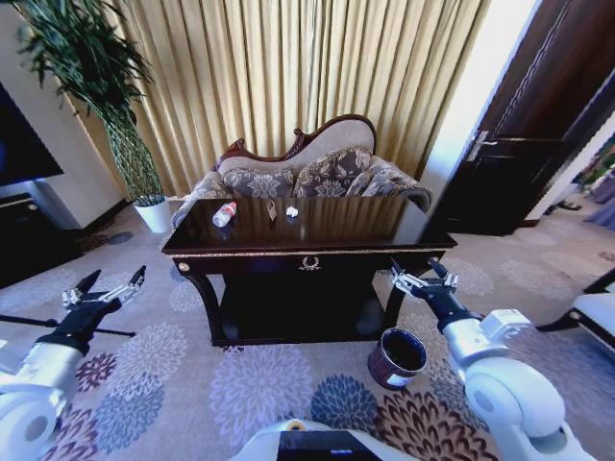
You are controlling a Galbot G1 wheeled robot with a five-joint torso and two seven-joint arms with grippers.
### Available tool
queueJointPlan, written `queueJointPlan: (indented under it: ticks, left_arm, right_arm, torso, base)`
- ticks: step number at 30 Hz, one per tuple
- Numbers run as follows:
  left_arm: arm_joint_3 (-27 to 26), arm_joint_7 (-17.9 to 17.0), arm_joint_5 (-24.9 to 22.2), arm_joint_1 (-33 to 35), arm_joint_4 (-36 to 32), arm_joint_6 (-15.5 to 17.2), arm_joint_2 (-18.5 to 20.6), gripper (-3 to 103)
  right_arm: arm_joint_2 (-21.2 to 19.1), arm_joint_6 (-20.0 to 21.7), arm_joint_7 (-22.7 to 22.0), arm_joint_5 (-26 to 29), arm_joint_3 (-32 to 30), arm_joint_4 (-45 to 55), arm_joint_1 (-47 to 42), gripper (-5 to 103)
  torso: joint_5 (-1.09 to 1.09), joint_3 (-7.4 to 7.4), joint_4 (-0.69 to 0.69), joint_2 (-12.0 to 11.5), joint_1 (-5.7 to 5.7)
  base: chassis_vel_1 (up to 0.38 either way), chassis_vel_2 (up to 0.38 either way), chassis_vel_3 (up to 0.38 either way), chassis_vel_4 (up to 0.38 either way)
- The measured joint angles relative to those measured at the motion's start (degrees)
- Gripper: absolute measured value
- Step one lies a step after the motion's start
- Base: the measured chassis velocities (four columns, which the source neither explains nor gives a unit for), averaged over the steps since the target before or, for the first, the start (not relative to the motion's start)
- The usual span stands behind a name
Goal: Move to the front of the table and place the trash on the table into the trash bin.
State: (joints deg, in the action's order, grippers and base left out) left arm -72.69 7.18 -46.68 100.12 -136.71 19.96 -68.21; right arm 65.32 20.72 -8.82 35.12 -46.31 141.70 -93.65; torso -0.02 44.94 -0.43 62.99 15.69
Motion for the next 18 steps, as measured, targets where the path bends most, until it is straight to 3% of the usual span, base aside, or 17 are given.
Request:
queueJointPlan:
  ticks: [18]
  left_arm:
    - [0.0,0.06,0.13,0.07,0.18,-0.01,-0.04,100]
  right_arm:
    - [-0.15,0.0,0.06,-0.04,0.24,0.13,0.16,100]
  torso:
    - [0.0,0.02,0.01,-0.02,0.03]
  base:
    - [-0.132,0.123,0.13,-0.127]
